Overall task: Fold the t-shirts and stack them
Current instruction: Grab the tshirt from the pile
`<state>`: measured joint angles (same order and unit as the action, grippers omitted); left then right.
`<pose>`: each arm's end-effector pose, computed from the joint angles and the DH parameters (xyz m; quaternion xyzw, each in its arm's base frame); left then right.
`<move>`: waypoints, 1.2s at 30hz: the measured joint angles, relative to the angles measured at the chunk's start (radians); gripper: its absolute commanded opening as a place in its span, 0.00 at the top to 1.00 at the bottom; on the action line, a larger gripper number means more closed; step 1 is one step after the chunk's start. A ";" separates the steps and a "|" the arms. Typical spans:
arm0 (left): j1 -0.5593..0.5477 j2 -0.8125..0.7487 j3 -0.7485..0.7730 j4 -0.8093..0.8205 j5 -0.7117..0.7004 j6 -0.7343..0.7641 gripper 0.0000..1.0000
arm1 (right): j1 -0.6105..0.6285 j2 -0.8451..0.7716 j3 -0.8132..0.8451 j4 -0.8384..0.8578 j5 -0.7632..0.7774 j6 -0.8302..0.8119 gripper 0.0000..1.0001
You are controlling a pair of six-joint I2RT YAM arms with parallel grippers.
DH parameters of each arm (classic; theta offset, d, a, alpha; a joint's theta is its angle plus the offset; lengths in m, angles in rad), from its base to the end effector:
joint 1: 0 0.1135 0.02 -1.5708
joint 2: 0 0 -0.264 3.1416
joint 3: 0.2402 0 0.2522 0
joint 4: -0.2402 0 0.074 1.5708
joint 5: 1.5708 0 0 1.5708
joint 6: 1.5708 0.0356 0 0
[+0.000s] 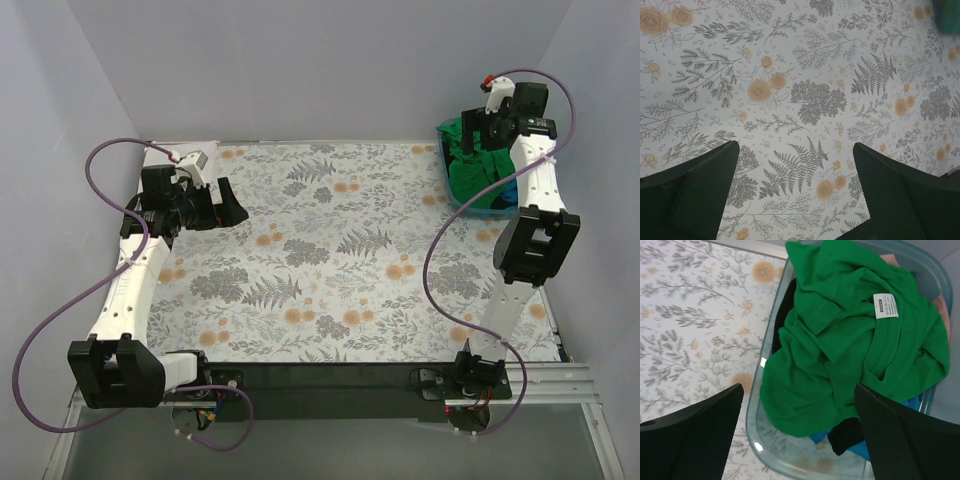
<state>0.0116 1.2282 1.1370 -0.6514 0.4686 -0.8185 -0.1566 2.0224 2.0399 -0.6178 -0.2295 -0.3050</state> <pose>0.2588 -0.0131 0.3281 -0.2736 0.8525 -0.3491 0.2765 0.4643 -0.0651 0.3539 -0.1184 0.8724 -0.0074 0.4742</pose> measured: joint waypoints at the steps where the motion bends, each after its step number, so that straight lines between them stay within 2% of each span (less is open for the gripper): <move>1: 0.000 0.000 0.000 -0.004 0.000 0.003 0.02 | -0.002 0.046 0.024 0.003 0.010 0.002 0.02; 6: 0.000 -0.001 0.000 -0.029 0.001 0.019 0.02 | -0.010 0.196 0.068 0.026 0.055 0.010 0.02; 9: 0.000 -0.001 0.000 -0.041 0.005 0.026 0.02 | -0.014 0.235 0.068 0.040 0.075 0.014 0.09; 10: 0.000 -0.001 0.000 -0.045 0.007 0.027 0.02 | -0.015 0.240 0.068 0.048 0.079 0.014 0.25; 12: 0.000 -0.001 0.000 -0.050 0.011 0.030 0.02 | -0.019 0.242 0.068 0.064 0.090 0.014 0.40; 13: 0.000 -0.001 0.000 -0.051 0.012 0.030 0.02 | -0.023 0.242 0.069 0.072 0.091 0.021 0.56; 15: 0.000 -0.001 0.000 -0.052 0.017 0.032 0.02 | -0.034 0.242 0.074 0.087 0.089 0.028 0.77; 16: 0.000 -0.001 0.000 -0.052 0.019 0.033 0.02 | -0.041 0.242 0.078 0.092 0.089 0.032 0.98; 25: 0.000 0.000 0.003 -0.053 0.041 0.034 0.02 | -0.079 0.185 0.085 0.096 0.055 0.044 0.99; 31: 0.000 0.007 0.019 -0.053 0.044 0.018 0.02 | -0.085 -0.035 0.085 0.110 -0.005 0.061 0.99; 36: 0.000 0.022 0.055 -0.052 0.054 0.003 0.02 | -0.086 -0.241 0.110 0.192 -0.105 0.126 0.99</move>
<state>0.0116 1.2503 1.1915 -0.7033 0.5228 -0.8154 -0.2428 1.7817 2.1498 -0.4255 -0.3344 -0.1787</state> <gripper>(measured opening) 0.982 0.046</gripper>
